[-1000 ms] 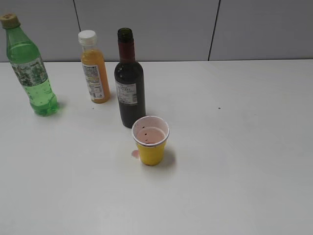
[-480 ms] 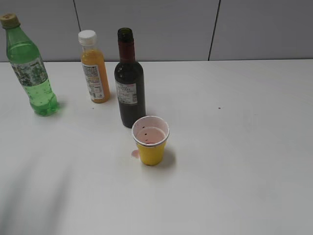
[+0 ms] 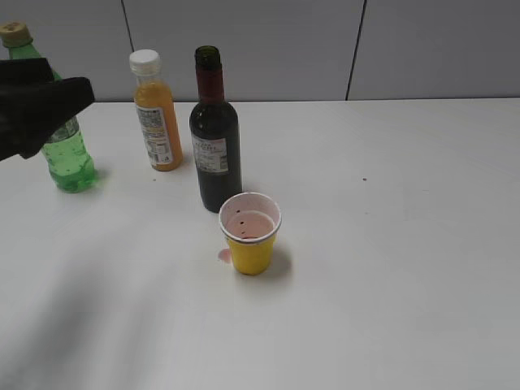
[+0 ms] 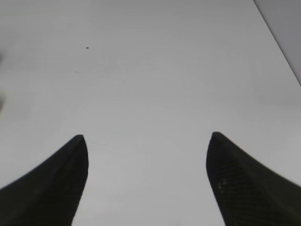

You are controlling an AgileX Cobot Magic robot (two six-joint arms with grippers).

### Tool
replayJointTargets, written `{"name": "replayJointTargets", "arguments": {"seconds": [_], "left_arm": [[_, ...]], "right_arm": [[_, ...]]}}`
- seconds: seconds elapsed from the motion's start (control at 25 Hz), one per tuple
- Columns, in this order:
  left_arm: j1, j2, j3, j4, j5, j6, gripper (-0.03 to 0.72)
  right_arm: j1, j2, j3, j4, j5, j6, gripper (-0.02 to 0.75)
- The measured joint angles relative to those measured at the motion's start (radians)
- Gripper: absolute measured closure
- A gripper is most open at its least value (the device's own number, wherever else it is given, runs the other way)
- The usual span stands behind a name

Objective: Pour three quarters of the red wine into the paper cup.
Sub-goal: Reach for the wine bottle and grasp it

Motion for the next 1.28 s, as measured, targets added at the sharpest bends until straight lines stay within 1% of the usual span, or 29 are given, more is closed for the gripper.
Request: {"name": "replayJointTargets", "arguments": {"seconds": [0.08, 0.28, 0.4, 0.52, 0.6, 0.64, 0.76, 0.84, 1.08, 1.2, 1.28], "left_arm": [[0.000, 0.054, -0.036, 0.040, -0.022, 0.021, 0.048], [0.000, 0.142, -0.125, 0.191, 0.009, 0.055, 0.051], [0.000, 0.184, -0.159, 0.222, 0.014, 0.108, 0.053], [-0.014, 0.232, -0.173, 0.221, 0.022, 0.185, 0.053], [-0.039, 0.267, -0.173, 0.215, 0.040, 0.259, 0.055], [-0.054, 0.285, -0.173, 0.199, 0.046, 0.294, 0.055], [-0.092, 0.335, -0.176, 0.086, 0.055, 0.345, 0.057], [-0.110, 0.365, -0.188, 0.044, 0.058, 0.356, 0.056], [-0.145, 0.463, -0.251, -0.019, 0.060, 0.361, 0.056], [-0.147, 0.510, -0.283, 0.012, 0.015, 0.351, 0.058], [-0.148, 0.540, -0.303, 0.061, -0.031, 0.325, 0.058]], "right_arm": [[0.000, 0.000, 0.000, 0.000, 0.000, 0.000, 0.146], [0.000, 0.000, 0.000, 0.000, 0.000, 0.000, 0.146], [0.000, 0.000, 0.000, 0.000, 0.000, 0.000, 0.146], [0.000, 0.000, 0.000, 0.000, 0.000, 0.000, 0.146], [0.000, 0.000, 0.000, 0.000, 0.000, 0.000, 0.146], [0.000, 0.000, 0.000, 0.000, 0.000, 0.000, 0.146], [0.000, 0.000, 0.000, 0.001, 0.000, 0.000, 0.146], [0.000, 0.000, 0.000, 0.001, 0.000, 0.000, 0.146], [0.000, 0.000, 0.000, 0.001, 0.000, 0.000, 0.146], [0.000, 0.000, 0.000, 0.001, 0.000, 0.000, 0.146], [0.000, 0.000, 0.000, 0.001, 0.000, 0.000, 0.146]]}}
